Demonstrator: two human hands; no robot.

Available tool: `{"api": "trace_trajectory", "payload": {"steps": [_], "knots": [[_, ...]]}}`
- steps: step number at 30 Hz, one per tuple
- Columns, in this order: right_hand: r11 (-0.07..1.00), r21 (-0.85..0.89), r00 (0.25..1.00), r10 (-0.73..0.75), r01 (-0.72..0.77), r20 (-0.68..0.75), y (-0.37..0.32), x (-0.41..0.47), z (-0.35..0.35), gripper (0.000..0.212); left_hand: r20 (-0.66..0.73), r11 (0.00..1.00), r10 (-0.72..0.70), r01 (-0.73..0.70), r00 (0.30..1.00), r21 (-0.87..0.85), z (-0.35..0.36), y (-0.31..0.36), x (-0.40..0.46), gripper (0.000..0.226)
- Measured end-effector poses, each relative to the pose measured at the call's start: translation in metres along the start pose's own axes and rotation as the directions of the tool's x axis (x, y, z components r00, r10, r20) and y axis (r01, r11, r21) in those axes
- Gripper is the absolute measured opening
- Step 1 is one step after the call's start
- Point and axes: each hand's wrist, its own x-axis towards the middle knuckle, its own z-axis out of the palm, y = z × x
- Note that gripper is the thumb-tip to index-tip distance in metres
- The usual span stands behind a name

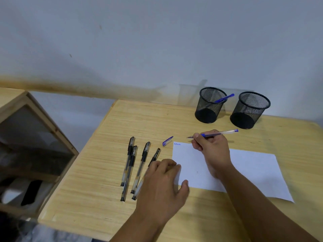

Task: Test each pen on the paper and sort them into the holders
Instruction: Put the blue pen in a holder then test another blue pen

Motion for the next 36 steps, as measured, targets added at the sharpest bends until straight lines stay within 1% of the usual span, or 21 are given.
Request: {"api": "trace_trajectory", "payload": {"steps": [4,7,10,15,17,20,22,24,26,29,33,35,36], "knots": [[1.0,-0.003,0.999,-0.018,0.018,0.027,-0.005,-0.002,-0.015,0.009,0.051,1.0,-0.022,0.022,0.998,-0.01,-0.005,0.004,0.005,0.042],[1.0,0.007,0.999,-0.021,0.02,0.034,-0.007,-0.014,-0.029,0.012,0.123,0.997,-0.073,0.075,0.99,-0.018,-0.011,0.007,0.013,0.039],[1.0,0.021,0.999,-0.021,0.02,0.036,-0.008,-0.031,-0.043,0.011,0.138,0.989,-0.119,0.13,0.983,-0.072,-0.014,0.006,0.02,0.035],[0.998,0.06,0.999,-0.004,0.002,0.035,-0.006,-0.058,-0.064,0.008,0.078,0.977,-0.152,0.162,0.985,-0.136,-0.02,-0.003,0.036,0.02],[0.999,0.052,0.999,-0.002,0.0,0.04,-0.004,-0.067,-0.071,0.009,0.028,0.976,-0.161,0.163,0.987,-0.146,-0.025,-0.004,0.045,0.014],[0.998,0.053,0.999,-0.02,0.018,0.046,-0.002,-0.08,-0.078,0.009,-0.049,0.965,-0.213,0.203,0.976,-0.164,-0.033,-0.004,0.059,0.011],[0.998,0.045,0.998,-0.037,0.035,0.055,-0.001,-0.087,-0.081,0.009,-0.064,0.956,-0.254,0.241,0.965,-0.168,-0.037,-0.008,0.072,0.012],[0.998,0.046,0.997,-0.052,0.049,0.06,-0.001,-0.092,-0.083,0.01,-0.042,0.949,-0.295,0.288,0.954,-0.127,-0.037,-0.016,0.086,0.015],[0.997,0.05,0.996,-0.061,0.058,0.061,-0.003,-0.094,-0.084,0.009,0.024,0.94,-0.337,0.337,0.941,-0.046,-0.037,-0.022,0.096,0.02],[0.996,0.062,0.996,-0.065,0.061,0.06,-0.004,-0.097,-0.086,0.008,0.117,0.921,-0.387,0.389,0.915,0.007,-0.035,-0.026,0.105,0.019],[0.995,0.07,0.996,-0.07,0.066,0.05,-0.003,-0.099,-0.088,0.009,0.124,0.932,-0.357,0.345,0.926,0.113,-0.032,-0.026,0.105,0.019],[0.995,0.079,0.997,-0.07,0.067,0.041,-0.004,-0.101,-0.088,0.009,0.088,0.936,-0.336,0.322,0.938,0.139,-0.033,-0.025,0.103,0.02],[0.994,0.081,0.997,-0.073,0.069,0.038,-0.005,-0.101,-0.088,0.008,0.06,0.939,-0.328,0.319,0.943,0.126,-0.034,-0.025,0.101,0.02]]}}
